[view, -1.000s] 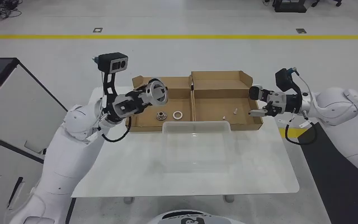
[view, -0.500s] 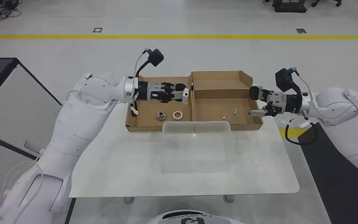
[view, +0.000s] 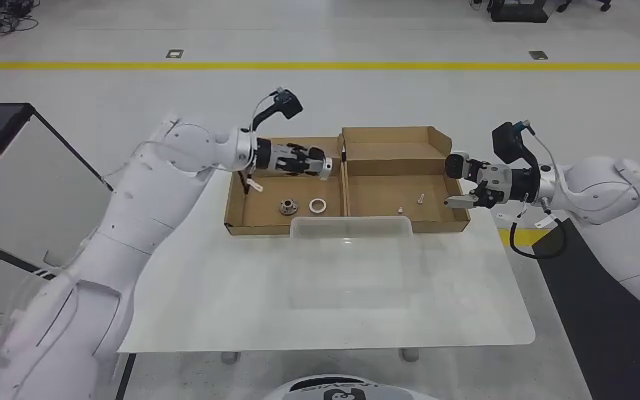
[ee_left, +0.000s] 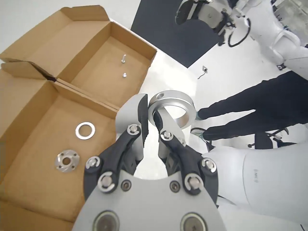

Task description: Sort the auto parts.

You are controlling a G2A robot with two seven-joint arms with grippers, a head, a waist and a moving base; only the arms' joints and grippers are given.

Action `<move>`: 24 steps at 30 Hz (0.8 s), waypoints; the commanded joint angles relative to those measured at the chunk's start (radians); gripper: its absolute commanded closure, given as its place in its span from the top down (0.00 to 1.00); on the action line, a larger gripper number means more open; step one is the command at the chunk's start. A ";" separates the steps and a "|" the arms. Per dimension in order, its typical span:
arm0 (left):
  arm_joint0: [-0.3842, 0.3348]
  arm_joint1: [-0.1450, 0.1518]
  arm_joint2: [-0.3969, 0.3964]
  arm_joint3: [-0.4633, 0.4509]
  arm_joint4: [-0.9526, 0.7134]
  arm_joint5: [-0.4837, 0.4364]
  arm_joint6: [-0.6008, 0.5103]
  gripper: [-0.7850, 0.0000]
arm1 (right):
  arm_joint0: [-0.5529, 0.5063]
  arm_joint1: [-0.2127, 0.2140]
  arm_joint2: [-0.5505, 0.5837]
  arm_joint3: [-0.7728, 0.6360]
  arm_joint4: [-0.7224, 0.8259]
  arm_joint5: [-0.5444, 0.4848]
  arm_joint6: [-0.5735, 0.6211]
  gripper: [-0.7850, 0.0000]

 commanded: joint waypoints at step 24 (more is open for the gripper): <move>-0.214 -0.148 0.314 0.513 0.577 -0.046 0.119 0.00 | 0.000 0.000 0.000 0.000 0.000 0.000 0.000 1.00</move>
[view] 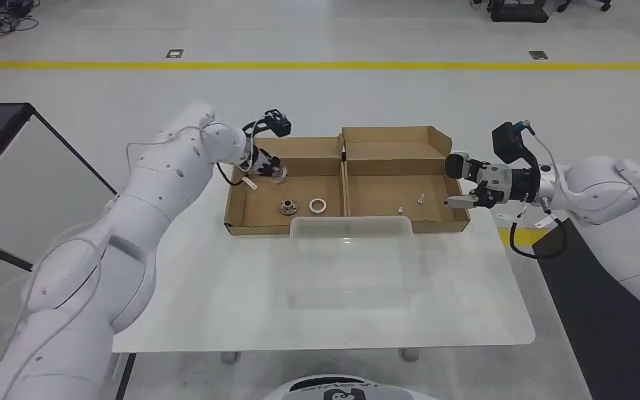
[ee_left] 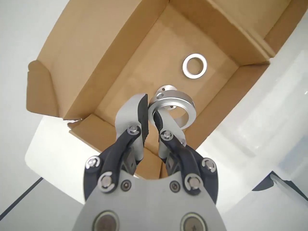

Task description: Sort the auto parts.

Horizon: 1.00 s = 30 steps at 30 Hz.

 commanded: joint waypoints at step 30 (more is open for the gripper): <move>0.019 -0.124 0.118 0.287 0.178 -0.094 0.091 0.00 | 0.000 0.000 0.000 0.000 0.000 0.000 0.000 1.00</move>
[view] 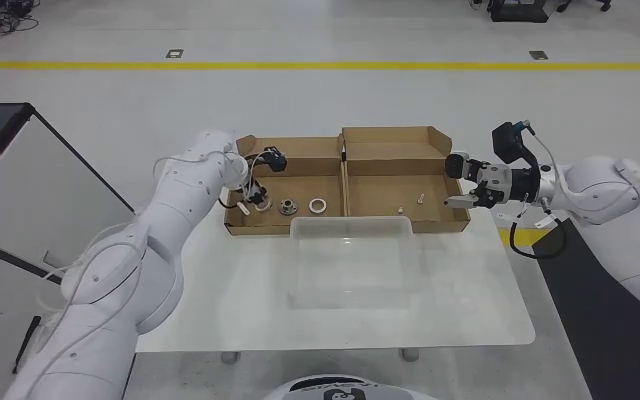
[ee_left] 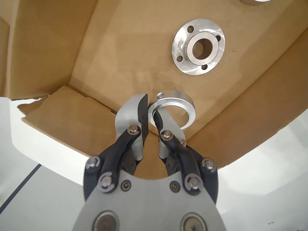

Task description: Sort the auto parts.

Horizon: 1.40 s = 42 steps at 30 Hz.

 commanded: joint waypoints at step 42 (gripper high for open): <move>-0.088 -0.045 -0.089 0.098 -0.092 -0.154 0.153 1.00 | 0.000 0.000 0.000 0.000 0.000 0.000 0.000 1.00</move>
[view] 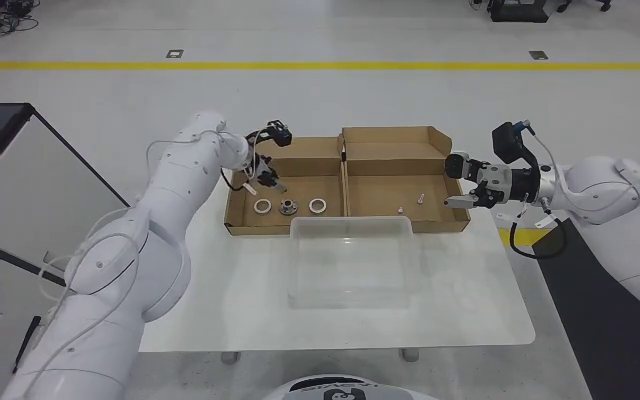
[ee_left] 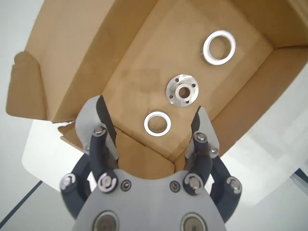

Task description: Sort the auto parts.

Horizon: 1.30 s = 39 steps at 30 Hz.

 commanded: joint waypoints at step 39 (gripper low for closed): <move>0.843 0.505 -0.979 -1.522 -0.937 0.206 -0.435 1.00 | 0.000 0.000 0.000 0.000 0.000 0.000 0.000 1.00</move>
